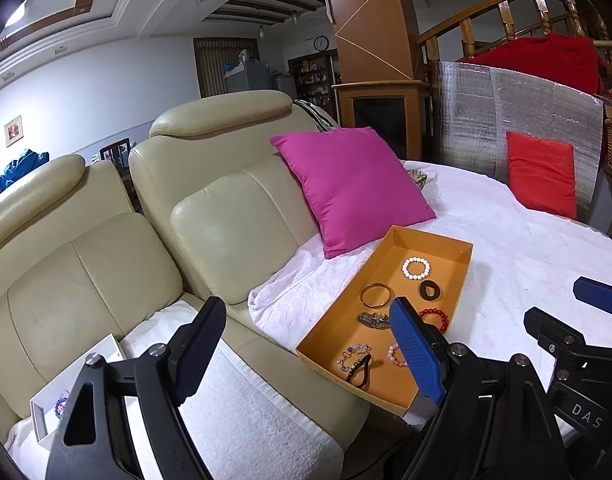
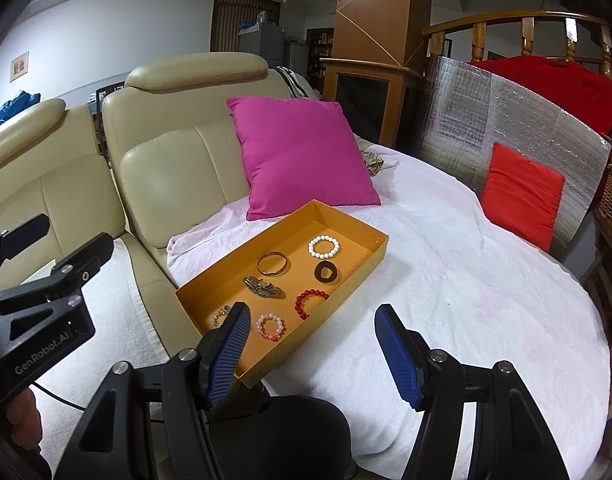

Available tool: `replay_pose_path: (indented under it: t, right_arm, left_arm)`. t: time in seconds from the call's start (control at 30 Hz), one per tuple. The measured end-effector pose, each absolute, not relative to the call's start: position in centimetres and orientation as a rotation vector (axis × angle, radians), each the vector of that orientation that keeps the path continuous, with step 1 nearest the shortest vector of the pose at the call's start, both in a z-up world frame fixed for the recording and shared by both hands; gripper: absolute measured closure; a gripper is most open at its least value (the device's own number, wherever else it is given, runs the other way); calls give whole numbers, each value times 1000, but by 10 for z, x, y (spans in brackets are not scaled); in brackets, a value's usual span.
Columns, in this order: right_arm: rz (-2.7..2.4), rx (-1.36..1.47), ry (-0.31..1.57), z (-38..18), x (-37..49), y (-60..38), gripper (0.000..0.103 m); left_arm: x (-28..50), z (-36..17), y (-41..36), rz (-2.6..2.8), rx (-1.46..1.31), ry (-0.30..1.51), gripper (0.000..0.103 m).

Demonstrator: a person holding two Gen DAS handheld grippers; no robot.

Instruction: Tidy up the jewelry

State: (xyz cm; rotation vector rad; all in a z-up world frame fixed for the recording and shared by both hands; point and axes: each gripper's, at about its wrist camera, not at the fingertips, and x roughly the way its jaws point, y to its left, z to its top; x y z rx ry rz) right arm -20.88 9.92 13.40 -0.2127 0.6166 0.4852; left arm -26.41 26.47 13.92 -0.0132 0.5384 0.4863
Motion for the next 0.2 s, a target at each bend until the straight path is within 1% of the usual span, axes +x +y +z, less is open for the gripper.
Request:
replay_pose_path:
  t: [0.13,0.2]
  right_arm:
    - [453,-153,622,130,-190,76,34]
    - [411,-125,626,128,-176,56,34]
  left_arm:
    - [-249,140,248,410,-7,507,19]
    - [-224,135,226,342,27,537,19]
